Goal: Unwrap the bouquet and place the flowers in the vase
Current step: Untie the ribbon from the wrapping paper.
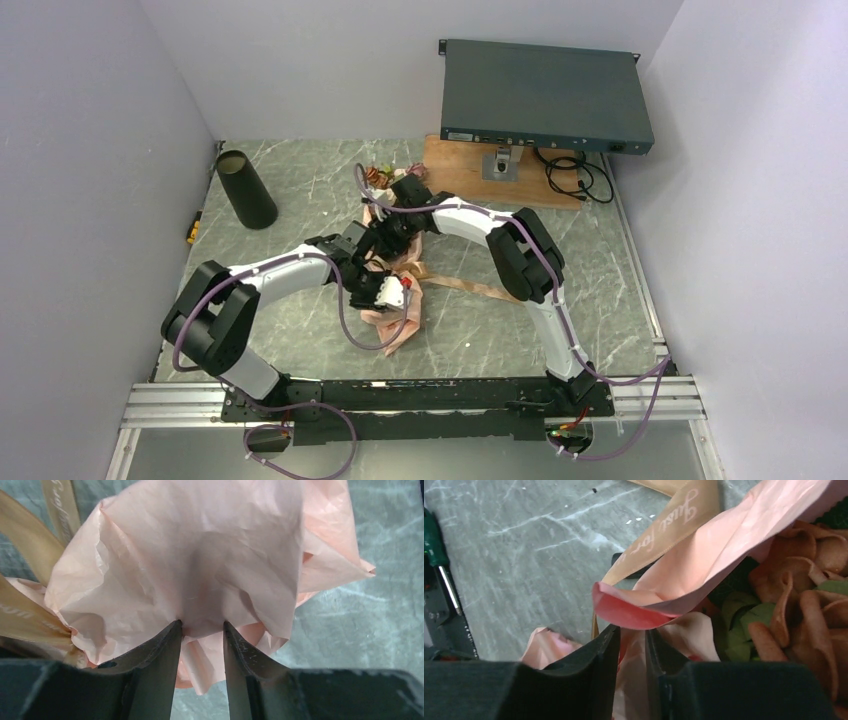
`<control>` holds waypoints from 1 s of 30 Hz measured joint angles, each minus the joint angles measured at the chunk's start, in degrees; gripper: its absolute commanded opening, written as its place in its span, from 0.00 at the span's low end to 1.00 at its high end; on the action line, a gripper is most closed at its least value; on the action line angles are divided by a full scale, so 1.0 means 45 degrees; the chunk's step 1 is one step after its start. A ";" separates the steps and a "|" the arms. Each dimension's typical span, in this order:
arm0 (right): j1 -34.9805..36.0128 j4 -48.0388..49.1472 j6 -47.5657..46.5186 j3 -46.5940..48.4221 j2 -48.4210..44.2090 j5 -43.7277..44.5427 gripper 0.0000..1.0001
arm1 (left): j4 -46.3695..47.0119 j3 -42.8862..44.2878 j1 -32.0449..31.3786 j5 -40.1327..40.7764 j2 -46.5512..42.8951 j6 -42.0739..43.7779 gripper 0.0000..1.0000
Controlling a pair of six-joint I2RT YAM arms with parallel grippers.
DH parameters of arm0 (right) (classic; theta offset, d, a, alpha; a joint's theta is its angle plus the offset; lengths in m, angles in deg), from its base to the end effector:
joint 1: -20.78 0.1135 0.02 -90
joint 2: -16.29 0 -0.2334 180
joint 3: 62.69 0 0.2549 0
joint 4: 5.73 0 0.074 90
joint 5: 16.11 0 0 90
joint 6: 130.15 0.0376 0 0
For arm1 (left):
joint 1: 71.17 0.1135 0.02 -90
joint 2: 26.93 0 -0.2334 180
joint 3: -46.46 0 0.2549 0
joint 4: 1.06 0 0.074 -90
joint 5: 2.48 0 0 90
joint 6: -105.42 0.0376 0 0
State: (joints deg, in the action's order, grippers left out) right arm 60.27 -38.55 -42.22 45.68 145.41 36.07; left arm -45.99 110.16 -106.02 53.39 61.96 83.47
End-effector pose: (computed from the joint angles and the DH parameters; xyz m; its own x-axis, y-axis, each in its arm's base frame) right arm 0.3459 0.3149 0.1208 -0.5922 -0.5250 -0.6113 -0.8053 0.3593 0.4716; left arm 0.2193 -0.1784 0.1395 0.2955 0.7298 -0.6165 0.9511 -0.2853 0.1182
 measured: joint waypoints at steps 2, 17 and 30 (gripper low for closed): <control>-0.0005 -0.0544 -0.0039 0.0384 -0.0005 -0.0180 0.39 | -0.0185 -0.0155 0.0214 0.0034 -0.0005 0.0670 0.40; -0.0233 -0.2720 -0.0947 0.2069 -0.0884 -0.0627 0.24 | -0.2433 -0.0656 0.3186 0.0340 -0.1724 0.4415 0.53; -0.0257 -0.2356 -0.1093 0.1282 -0.0102 0.0398 0.09 | -0.0641 0.0515 0.3633 -0.1122 -0.3424 -0.1467 0.34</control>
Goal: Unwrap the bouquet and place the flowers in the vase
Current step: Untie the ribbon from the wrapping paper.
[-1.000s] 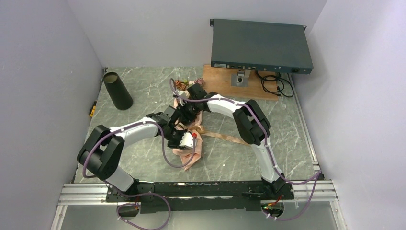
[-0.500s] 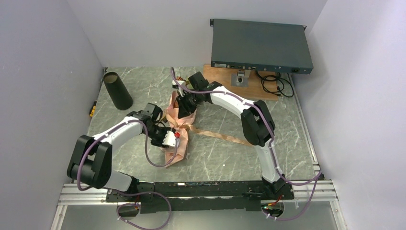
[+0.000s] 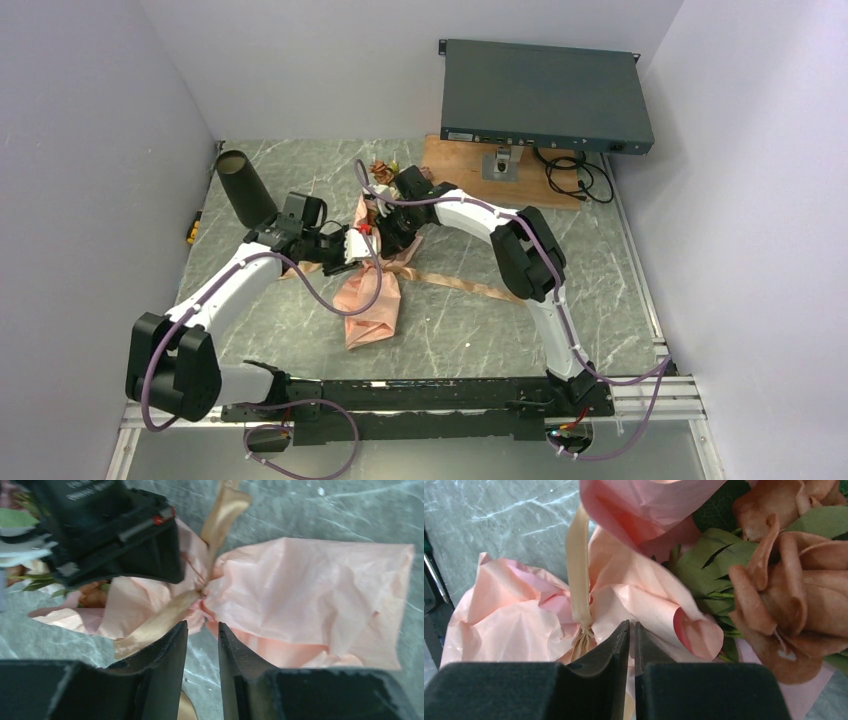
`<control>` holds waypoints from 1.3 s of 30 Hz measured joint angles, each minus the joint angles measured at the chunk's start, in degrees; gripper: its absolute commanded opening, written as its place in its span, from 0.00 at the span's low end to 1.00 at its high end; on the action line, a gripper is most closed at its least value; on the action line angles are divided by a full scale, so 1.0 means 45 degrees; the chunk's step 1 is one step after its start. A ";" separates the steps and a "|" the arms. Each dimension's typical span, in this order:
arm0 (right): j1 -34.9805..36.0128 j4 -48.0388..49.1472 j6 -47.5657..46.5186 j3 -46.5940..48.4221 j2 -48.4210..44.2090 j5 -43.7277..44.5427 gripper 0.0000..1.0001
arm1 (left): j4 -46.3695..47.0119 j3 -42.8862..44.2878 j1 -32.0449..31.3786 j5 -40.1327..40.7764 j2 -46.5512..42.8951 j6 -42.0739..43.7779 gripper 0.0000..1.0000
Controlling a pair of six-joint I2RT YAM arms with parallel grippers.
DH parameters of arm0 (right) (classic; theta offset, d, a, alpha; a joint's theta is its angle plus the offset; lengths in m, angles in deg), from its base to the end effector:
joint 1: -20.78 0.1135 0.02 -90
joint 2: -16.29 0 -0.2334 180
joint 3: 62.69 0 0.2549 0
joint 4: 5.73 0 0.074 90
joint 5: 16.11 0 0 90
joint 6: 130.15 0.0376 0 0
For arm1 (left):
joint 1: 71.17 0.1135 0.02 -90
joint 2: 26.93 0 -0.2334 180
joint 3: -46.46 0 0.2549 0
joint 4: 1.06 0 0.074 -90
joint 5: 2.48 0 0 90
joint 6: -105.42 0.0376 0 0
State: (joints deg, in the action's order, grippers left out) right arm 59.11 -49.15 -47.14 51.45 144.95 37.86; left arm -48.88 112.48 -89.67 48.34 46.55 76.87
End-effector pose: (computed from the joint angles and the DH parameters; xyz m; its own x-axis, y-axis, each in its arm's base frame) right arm 0.3534 0.3076 0.1434 -0.5690 -0.5753 -0.5875 -0.8218 0.3735 0.4302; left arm 0.2439 -0.1067 0.2194 0.1433 0.6701 -0.7283 0.9653 0.0677 0.2521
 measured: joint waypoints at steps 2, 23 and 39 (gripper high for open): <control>0.0000 0.0068 0.0005 -0.0024 0.0180 0.0005 0.09 | 0.0792 -0.0034 0.0000 0.0010 0.0151 -0.0529 0.35; -0.0068 0.0661 0.0136 -0.0379 0.0340 -0.0209 0.03 | 0.2531 0.0670 0.0087 0.0340 0.4551 0.3021 0.35; -0.0063 0.1326 0.0253 -0.0476 0.0529 -0.0053 0.00 | 0.2113 0.1078 0.0034 0.0330 0.3152 -0.0262 0.00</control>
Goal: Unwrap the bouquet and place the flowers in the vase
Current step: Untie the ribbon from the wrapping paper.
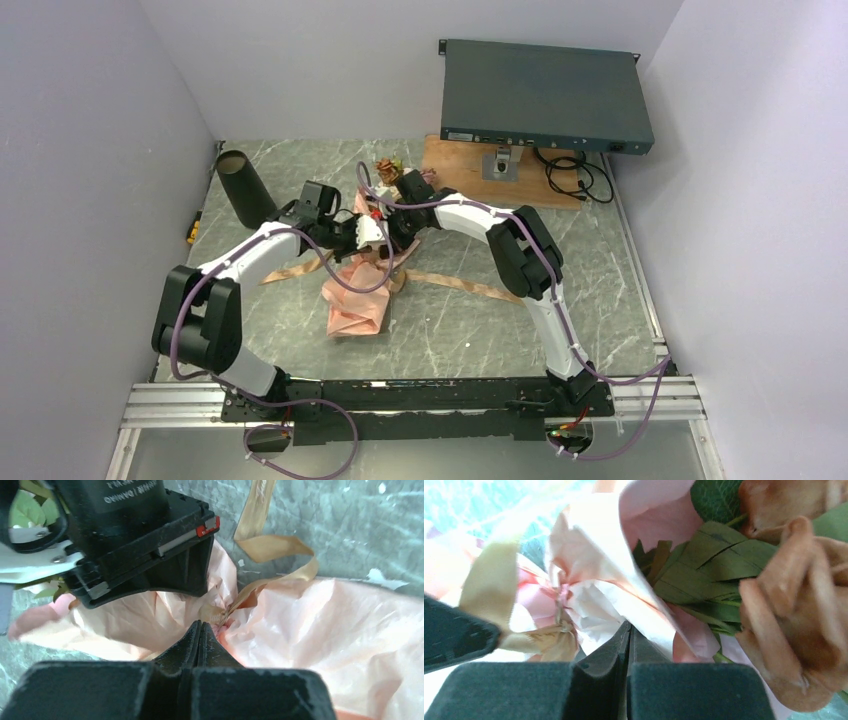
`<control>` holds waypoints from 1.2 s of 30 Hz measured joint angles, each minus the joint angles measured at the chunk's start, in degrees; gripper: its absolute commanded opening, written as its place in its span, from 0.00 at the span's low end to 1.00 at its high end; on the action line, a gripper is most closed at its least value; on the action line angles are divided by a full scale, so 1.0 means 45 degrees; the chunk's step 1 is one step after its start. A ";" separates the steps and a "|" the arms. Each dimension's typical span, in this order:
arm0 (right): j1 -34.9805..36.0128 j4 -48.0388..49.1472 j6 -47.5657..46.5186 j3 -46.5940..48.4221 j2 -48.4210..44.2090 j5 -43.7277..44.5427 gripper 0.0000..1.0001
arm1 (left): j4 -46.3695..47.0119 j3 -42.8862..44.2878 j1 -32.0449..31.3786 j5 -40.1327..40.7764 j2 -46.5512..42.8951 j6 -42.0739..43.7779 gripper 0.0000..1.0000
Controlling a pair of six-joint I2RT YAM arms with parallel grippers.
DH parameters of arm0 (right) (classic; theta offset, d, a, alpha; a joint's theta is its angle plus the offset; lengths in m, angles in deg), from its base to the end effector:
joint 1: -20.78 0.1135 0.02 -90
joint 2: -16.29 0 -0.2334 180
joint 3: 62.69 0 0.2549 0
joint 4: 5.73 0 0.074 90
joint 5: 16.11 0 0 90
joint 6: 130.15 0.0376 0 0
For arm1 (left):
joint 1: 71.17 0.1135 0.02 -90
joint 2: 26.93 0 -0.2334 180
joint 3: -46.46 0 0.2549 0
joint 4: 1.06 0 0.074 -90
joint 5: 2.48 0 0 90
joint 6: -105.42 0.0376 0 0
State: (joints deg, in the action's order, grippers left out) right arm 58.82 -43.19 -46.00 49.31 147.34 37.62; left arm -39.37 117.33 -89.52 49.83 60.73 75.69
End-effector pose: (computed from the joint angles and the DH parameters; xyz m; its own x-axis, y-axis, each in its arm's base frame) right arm 0.3579 0.3082 0.1193 -0.5766 -0.5555 -0.5992 -0.8169 0.3792 0.4346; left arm 0.2907 -0.1206 0.1880 0.1186 0.6846 -0.7192 0.9642 0.0936 0.2482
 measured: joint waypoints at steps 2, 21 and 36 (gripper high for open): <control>0.0005 0.0049 0.0000 -0.0034 0.0024 0.0024 0.00 | 0.0000 -0.0005 0.0000 0.0000 -0.0296 -0.0724 0.00; 0.0010 0.0311 -0.0136 -0.0384 -0.0058 0.0024 0.00 | -0.0151 -0.1409 0.0141 -0.0165 -0.1622 -0.1297 0.00; 0.0117 0.0097 -0.0573 -0.0646 -0.0340 0.0214 0.10 | -0.0675 -0.1933 0.1166 -0.0194 -0.1515 0.0855 0.00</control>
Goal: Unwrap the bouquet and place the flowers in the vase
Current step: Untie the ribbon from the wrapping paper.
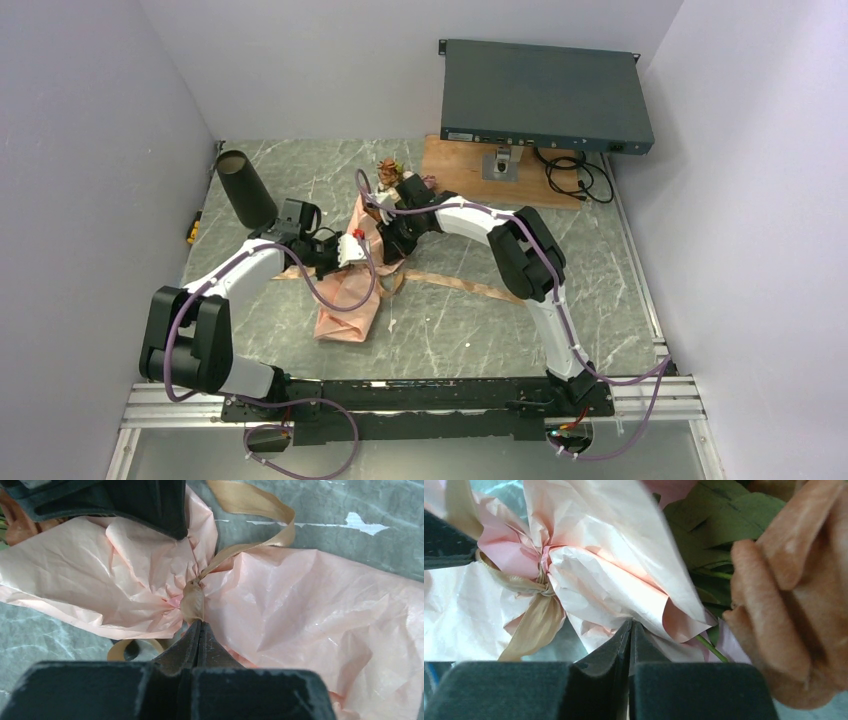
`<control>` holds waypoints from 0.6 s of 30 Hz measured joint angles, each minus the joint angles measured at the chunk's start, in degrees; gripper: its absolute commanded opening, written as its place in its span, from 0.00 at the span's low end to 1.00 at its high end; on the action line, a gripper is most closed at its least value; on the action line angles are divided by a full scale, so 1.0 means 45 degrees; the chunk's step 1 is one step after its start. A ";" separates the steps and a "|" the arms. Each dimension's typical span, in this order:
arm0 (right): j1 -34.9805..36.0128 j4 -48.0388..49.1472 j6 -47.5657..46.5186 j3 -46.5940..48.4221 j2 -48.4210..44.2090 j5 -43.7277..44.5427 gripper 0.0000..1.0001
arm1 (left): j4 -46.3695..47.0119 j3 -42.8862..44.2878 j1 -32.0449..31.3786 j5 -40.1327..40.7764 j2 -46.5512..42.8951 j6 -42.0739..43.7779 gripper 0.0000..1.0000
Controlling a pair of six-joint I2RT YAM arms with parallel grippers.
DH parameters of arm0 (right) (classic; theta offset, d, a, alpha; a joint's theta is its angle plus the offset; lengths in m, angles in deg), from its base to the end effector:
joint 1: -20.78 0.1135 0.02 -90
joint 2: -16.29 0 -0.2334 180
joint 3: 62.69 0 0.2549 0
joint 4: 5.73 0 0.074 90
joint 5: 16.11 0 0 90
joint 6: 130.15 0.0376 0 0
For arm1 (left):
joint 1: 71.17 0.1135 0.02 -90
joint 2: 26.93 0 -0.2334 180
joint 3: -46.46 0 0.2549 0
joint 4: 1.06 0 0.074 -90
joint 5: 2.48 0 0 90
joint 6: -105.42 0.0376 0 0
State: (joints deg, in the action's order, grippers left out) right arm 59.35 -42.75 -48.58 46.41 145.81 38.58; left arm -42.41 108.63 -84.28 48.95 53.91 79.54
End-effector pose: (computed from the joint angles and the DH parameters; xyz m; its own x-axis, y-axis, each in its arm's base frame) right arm 0.3490 0.3061 0.1164 -0.5416 -0.5849 -0.6038 -0.8405 0.3622 0.4030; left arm 0.2635 -0.0854 0.1728 0.0643 0.7073 -0.7040 0.9689 0.1248 0.2139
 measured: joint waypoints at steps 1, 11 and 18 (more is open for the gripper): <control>0.0000 -0.0199 -0.0034 -0.0005 -0.0034 -0.0141 0.14 | 0.0000 -0.0083 0.0005 -0.0024 0.0000 0.0146 0.00; 0.0087 -0.0612 0.1375 0.0427 -0.1054 -0.1744 0.17 | -0.0175 -0.0291 -0.0010 -0.0092 0.0000 0.0850 0.00; 0.0151 0.0044 0.2161 0.1141 -0.0967 -0.1948 0.11 | -0.0199 -0.0291 -0.0010 -0.0102 0.0005 0.0947 0.00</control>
State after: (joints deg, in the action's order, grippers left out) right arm 60.03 -42.55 -38.85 51.54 141.46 29.82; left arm -43.30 107.32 -84.32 48.49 53.93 83.80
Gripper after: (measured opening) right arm 0.135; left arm 0.009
